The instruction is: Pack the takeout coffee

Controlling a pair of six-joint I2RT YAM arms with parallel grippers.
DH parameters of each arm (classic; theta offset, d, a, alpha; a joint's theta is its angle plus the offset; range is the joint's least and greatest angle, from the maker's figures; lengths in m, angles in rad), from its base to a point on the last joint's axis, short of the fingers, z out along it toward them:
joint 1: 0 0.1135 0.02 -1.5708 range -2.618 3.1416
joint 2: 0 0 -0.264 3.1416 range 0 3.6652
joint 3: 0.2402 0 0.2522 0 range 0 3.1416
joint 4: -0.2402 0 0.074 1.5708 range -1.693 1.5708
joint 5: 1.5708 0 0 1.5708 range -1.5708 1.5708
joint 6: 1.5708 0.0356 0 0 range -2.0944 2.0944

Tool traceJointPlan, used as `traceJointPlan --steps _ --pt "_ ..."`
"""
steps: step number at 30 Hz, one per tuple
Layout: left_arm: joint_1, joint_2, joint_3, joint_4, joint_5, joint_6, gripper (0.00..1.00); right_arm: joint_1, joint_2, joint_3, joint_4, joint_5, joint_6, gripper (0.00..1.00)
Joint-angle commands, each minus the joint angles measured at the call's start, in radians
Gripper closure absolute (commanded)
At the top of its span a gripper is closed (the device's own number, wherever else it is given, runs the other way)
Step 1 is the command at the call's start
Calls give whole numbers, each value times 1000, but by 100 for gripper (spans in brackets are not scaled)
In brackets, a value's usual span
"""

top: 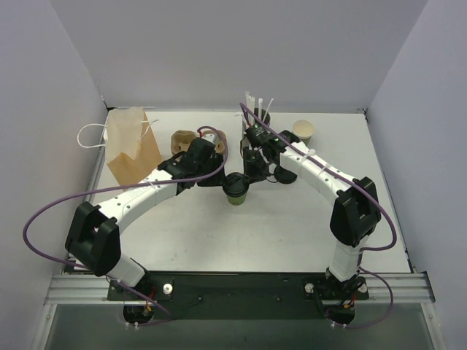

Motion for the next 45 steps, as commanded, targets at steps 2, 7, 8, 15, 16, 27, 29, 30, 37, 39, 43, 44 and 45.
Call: traceJointPlan --steps 2,7,8,15,16,27,29,30,37,39,43,44,45 --pt "-7 9 61 35 14 14 46 -3 4 -22 -5 9 7 80" --pt "-10 19 72 33 19 16 48 -3 6 -29 -4 15 8 81" --pt "-10 21 70 32 20 17 49 -3 6 -31 -4 18 10 81" --pt "-15 29 65 36 20 16 53 -4 9 -34 -5 21 8 81" --pt "-15 29 67 36 20 16 54 -3 10 -36 -5 21 8 81" --pt "-15 36 73 36 14 14 58 -3 10 -36 -5 20 7 82" --pt "-15 35 78 32 14 17 59 -3 10 -36 -7 20 8 82" --pt "-16 33 87 29 17 20 59 -4 10 -36 -6 20 7 82" --pt "-25 30 110 10 26 32 61 -4 13 -34 -6 18 7 82" --pt "-25 35 114 6 26 37 61 -4 15 -31 -5 17 8 82" --pt "-27 44 108 5 25 39 65 -3 18 -28 -7 15 10 82" --pt "-28 45 102 9 25 42 66 -3 18 -28 -6 15 8 82" --pt "-30 52 101 10 25 42 66 -3 18 -28 -7 15 7 82"
